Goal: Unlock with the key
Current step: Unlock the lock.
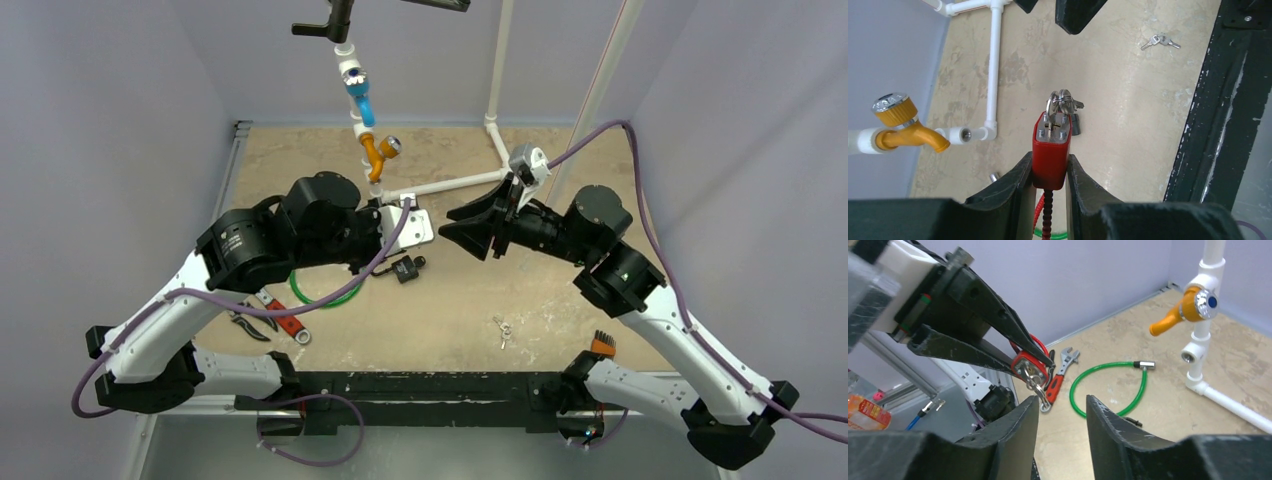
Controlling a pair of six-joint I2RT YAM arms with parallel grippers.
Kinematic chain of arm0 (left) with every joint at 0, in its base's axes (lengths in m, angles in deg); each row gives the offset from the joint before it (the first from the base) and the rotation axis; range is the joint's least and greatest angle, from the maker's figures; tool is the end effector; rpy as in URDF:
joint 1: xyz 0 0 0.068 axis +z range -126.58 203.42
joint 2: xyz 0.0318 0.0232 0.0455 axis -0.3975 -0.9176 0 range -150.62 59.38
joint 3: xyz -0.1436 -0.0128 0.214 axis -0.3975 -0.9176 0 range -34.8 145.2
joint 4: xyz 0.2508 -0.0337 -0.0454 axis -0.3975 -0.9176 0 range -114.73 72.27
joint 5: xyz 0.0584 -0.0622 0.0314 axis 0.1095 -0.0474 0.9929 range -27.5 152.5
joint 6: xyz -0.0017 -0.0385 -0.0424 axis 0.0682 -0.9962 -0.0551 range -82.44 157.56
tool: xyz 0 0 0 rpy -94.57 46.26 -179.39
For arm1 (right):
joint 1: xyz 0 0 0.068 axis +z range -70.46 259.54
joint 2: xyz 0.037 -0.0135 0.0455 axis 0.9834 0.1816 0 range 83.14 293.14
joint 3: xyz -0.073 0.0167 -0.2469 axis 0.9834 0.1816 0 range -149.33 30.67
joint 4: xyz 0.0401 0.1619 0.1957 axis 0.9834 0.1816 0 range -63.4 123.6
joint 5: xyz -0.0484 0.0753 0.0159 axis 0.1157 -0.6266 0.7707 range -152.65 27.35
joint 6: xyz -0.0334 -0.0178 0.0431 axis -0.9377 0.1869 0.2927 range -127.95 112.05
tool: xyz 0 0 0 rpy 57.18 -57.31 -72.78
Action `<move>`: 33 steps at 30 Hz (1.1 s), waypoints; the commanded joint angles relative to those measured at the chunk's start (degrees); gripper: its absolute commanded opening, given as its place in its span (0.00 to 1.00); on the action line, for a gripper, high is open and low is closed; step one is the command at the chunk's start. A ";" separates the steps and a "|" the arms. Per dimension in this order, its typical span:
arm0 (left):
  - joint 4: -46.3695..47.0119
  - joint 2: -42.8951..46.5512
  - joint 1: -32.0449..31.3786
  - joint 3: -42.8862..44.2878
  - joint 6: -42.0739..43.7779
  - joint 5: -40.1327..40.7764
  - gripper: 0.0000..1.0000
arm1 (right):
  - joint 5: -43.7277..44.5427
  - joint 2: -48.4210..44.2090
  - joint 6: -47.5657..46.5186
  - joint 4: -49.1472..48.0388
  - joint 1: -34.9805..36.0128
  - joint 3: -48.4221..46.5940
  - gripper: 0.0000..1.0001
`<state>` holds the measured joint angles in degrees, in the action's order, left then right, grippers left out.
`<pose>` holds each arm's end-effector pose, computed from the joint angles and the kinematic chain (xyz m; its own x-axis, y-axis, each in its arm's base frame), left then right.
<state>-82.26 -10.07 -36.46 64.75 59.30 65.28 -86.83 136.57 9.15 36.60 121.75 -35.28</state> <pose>0.1045 -0.1763 0.4541 0.0489 0.6528 -0.7560 0.8889 0.3166 0.3309 0.1401 0.1497 0.4288 -0.2382 0.1462 -0.9602 -0.8851 0.3743 0.2765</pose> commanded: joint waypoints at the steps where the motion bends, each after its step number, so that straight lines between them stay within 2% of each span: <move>1: 0.64 0.81 1.24 2.61 -2.19 -5.92 0.00 | -4.13 -0.29 -1.56 -8.43 0.15 0.64 0.33; 4: 0.59 0.50 2.96 3.06 -4.32 -7.74 0.00 | -1.99 -0.73 -0.81 -9.57 0.23 1.27 0.10; 6: 0.92 0.45 4.90 3.53 -6.84 -8.78 0.00 | 3.27 -1.67 -0.76 -9.65 0.99 1.62 0.05; 9: 1.12 0.10 7.67 3.31 -11.54 -13.13 0.00 | 18.04 -1.96 -4.15 -7.91 6.19 1.61 0.03; 14: 0.98 -0.84 8.67 0.94 -15.46 -18.90 0.00 | 41.99 3.80 -16.24 -1.55 19.57 -2.38 0.01; 16: 1.02 -0.96 8.81 0.34 -15.80 -20.11 0.00 | 48.68 4.92 -22.40 -1.67 23.90 -2.42 0.00; 23: 1.25 -0.62 9.93 -1.33 -17.08 -24.13 0.00 | 61.86 4.35 -35.35 -9.46 31.37 0.60 0.00; 29: 1.22 -0.92 10.48 -1.85 -17.72 -25.78 0.00 | 68.75 6.02 -47.09 -15.96 37.59 2.93 0.00; 33: 1.47 -0.92 10.86 -1.95 -17.94 -26.11 0.00 | 70.08 7.02 -51.10 -17.31 41.03 3.64 0.00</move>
<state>-83.31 -11.33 -26.29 62.78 42.67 41.55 -21.85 142.85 -34.04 24.36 160.09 -32.26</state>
